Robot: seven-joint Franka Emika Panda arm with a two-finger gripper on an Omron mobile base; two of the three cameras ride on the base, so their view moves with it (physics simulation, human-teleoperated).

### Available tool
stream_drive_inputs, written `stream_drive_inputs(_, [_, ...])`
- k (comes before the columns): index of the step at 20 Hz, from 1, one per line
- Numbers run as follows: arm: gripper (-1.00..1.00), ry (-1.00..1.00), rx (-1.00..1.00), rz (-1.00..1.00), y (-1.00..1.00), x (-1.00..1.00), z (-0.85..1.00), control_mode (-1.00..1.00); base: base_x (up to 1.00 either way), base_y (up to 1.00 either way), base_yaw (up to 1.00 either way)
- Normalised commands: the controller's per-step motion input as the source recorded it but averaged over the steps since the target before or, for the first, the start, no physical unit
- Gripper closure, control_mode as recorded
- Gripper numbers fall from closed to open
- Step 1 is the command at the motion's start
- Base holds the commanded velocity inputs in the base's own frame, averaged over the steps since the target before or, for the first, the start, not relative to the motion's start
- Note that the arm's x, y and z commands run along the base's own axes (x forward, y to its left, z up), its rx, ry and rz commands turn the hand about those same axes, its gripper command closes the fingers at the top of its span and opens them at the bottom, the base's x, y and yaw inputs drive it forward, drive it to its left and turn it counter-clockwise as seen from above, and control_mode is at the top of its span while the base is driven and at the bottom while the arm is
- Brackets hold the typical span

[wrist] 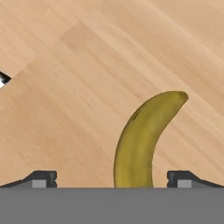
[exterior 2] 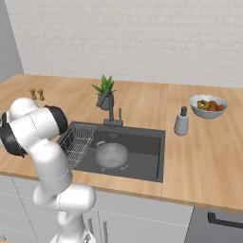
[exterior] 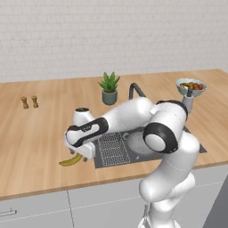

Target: Put the colander in the sink, put the banana in the colander, and turn on the sink faucet and pour water over the colander.

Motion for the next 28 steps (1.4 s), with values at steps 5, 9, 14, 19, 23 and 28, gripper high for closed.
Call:
stream_drive_inputs(5, [-1.0,0.0,-0.06,0.0,0.15,0.13,-0.22,-1.0,0.0,0.0,0.0])
stream_drive_inputs(9, [-1.0,0.0,-0.05,0.0,0.04,0.15,-0.19,-1.0,0.0,0.0,0.0])
stream_drive_inputs(14, [-1.0,0.0,-0.03,0.0,0.01,0.1,-0.2,-1.0,0.0,0.0,0.0])
stream_drive_inputs(19, [1.0,0.0,-0.02,0.0,-0.05,-0.04,-0.3,-1.0,0.0,0.0,0.0])
stream_drive_inputs(23, [1.0,0.0,0.0,0.0,-0.19,-0.02,-0.18,-1.0,0.0,0.0,0.0])
stream_drive_inputs(28, [1.0,0.0,0.0,0.0,-0.45,-0.17,0.17,-1.0,0.0,0.0,0.0])
